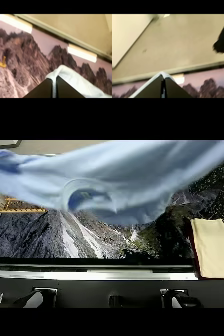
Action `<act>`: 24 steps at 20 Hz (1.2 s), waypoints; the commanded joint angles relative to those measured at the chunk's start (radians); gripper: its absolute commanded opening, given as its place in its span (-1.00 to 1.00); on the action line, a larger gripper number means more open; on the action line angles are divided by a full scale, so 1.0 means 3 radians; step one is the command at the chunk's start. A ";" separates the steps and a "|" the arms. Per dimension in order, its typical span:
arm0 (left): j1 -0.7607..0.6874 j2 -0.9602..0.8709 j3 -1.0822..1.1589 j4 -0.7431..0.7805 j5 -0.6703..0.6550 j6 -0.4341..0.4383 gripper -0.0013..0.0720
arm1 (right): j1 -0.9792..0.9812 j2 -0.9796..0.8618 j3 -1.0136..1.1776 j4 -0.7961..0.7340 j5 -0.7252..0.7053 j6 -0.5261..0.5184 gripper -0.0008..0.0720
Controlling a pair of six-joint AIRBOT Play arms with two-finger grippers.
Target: Fold the clothes and pants, and hang the long-sleeved shirts on hangers.
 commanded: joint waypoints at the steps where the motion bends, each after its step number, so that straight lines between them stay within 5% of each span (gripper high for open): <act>1: 0.0203 0.0384 0.0038 0.0237 0.0003 -0.0150 -0.92 | -0.0001 0.0099 0.0245 -0.0543 0.0056 0.0374 -0.89; 5: 0.0200 0.0295 -0.0107 0.0142 0.0000 -0.0148 -0.92 | -0.0001 -0.0310 0.0245 -0.0458 0.0314 0.0571 -0.89; 8: 0.0001 0.0013 -0.0505 -0.0017 0.0003 -0.0065 -0.92 | -0.0001 -0.1013 0.0168 0.0139 0.0670 0.0581 -0.89; 11: -0.0510 -0.0528 -0.1007 0.0052 0.0058 0.0154 -0.92 | 0.0003 -0.1794 -0.0173 0.0877 0.0587 0.0284 -0.89; 20: -0.1278 -0.2431 -0.1315 0.0295 0.0841 0.0186 -0.92 | 0.0003 -0.3765 -0.0243 0.1654 0.0340 -0.0069 -0.89; 21: -0.1306 -0.2509 -0.1315 0.0295 0.0865 0.0186 -0.92 | 0.0003 -0.3869 -0.0243 0.1652 0.0342 -0.0069 -0.86; 24: -0.1363 -0.2597 -0.1317 0.0298 0.0882 0.0191 -0.92 | 0.0001 -0.4003 -0.0243 0.1651 0.0376 -0.0148 -0.37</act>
